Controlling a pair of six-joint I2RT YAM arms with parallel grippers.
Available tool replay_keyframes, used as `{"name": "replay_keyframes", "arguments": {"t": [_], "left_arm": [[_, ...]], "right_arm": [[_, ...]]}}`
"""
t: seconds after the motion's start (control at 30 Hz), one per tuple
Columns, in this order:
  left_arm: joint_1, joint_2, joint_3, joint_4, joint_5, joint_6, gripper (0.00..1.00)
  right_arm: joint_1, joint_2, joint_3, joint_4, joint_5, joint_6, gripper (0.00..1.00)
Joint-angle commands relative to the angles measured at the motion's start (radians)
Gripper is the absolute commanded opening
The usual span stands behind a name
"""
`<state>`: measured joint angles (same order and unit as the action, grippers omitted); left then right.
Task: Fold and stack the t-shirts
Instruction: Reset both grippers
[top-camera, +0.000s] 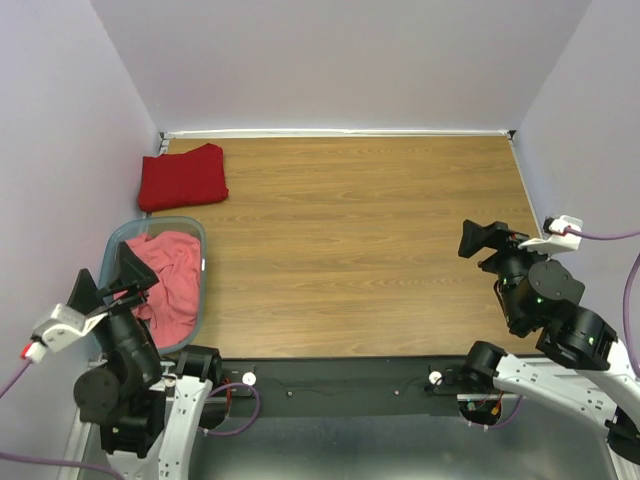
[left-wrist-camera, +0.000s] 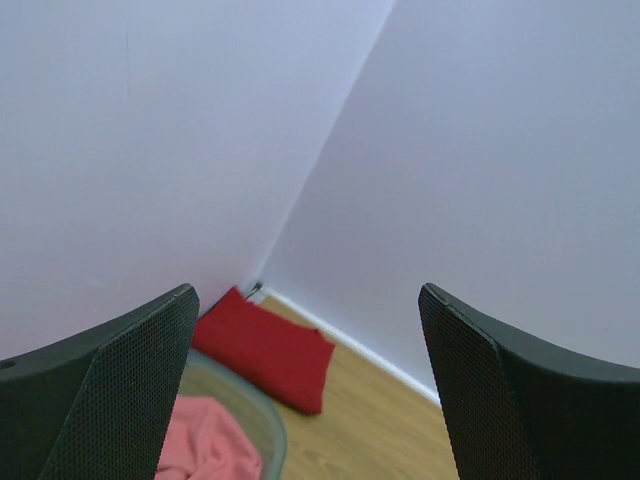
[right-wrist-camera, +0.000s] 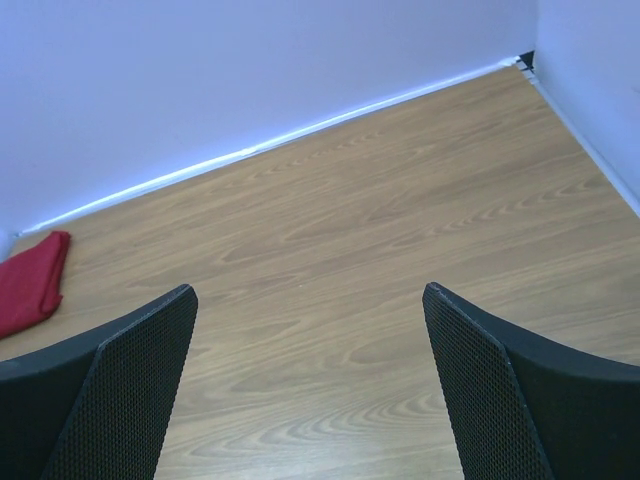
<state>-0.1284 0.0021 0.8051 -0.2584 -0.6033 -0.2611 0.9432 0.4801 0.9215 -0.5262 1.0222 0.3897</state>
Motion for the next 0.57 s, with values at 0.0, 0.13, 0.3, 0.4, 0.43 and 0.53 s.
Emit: {"name": "replay_keyframes", "arguments": {"t": [0.0, 0.13, 0.3, 0.4, 0.43, 0.53], "left_arm": [[0.000, -0.125, -0.072, 0.030, -0.157, 0.000, 0.98], [0.000, -0.149, -0.087, 0.100, -0.176, 0.052, 0.98], [0.000, -0.142, -0.086, 0.102, -0.159, 0.057, 0.98], [0.000, -0.142, -0.098, 0.096, -0.145, 0.037, 0.98], [0.000, -0.140, -0.104, 0.094, -0.136, 0.028, 0.98], [-0.001, -0.136, -0.113, 0.088, -0.121, 0.008, 0.98]], "right_arm": [[-0.001, -0.050, -0.036, -0.031, 0.078, -0.006, 1.00], [-0.001, -0.084, -0.042, -0.031, 0.079, -0.026, 1.00], [0.000, -0.109, -0.046, -0.031, 0.096, -0.043, 1.00], [0.000, -0.121, -0.052, -0.031, 0.090, -0.046, 1.00], [0.000, -0.124, -0.055, -0.029, 0.085, -0.049, 1.00], [-0.001, -0.129, -0.061, -0.029, 0.079, -0.049, 1.00]]}}
